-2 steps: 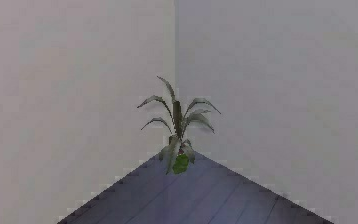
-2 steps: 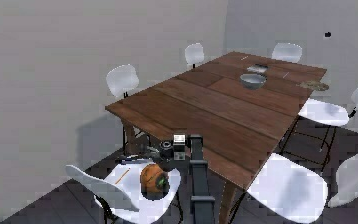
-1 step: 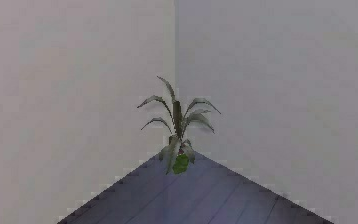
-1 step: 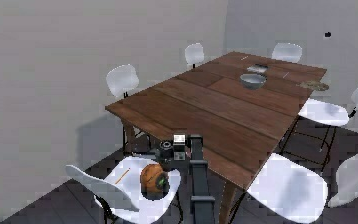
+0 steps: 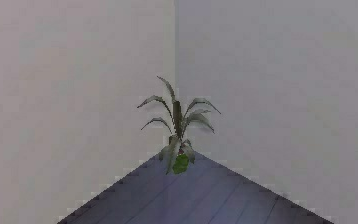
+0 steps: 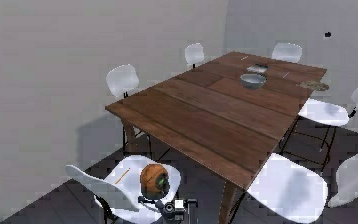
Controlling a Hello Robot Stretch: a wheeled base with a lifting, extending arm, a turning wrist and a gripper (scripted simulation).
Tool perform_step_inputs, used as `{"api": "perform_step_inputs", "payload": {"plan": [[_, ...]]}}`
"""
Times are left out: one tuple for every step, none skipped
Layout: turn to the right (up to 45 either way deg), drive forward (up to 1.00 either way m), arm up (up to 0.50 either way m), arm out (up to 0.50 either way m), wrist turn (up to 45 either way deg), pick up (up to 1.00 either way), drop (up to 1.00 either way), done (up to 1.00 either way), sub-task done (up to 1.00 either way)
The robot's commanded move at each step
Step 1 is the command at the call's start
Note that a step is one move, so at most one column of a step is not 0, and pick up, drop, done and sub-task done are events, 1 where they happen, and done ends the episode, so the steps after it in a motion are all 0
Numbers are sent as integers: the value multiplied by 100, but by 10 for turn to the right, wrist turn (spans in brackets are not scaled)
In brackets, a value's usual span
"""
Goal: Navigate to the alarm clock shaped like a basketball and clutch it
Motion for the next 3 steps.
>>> {"api": "perform_step_inputs", "payload": {"plan": [[0,0,0,0,0,100,0,0,0],[0,0,10,0,0,0,0,0,0],[0,0,0,0,0,0,0,100,0]]}}
